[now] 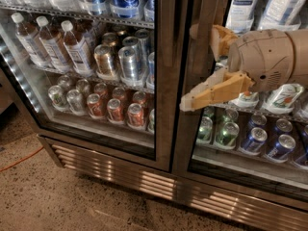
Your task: Open right fridge door
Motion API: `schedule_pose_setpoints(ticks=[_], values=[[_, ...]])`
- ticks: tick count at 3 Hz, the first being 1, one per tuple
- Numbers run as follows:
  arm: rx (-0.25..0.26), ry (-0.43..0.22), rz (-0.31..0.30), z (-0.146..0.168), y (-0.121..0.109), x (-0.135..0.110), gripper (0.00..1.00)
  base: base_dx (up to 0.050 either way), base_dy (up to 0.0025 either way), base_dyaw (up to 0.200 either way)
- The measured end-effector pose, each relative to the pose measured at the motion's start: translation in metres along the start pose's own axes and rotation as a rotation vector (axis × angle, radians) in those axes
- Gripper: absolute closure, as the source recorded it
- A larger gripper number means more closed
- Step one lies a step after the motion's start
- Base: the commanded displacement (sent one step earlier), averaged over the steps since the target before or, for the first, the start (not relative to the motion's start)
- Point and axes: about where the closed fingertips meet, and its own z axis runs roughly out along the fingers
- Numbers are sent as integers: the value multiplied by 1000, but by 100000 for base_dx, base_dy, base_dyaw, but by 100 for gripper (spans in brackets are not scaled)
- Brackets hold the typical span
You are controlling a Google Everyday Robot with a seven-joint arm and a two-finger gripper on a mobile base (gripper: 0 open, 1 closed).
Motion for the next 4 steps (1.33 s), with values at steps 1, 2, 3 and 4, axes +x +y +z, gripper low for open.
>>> schedule_pose_setpoints(ticks=[1, 2, 3, 4], values=[[0, 0, 0, 0, 0, 0, 42, 0, 0, 0], [0, 0, 0, 0, 0, 0, 66, 0, 0, 0], [0, 0, 0, 0, 0, 0, 89, 0, 0, 0], [0, 0, 0, 0, 0, 0, 100, 0, 0, 0]])
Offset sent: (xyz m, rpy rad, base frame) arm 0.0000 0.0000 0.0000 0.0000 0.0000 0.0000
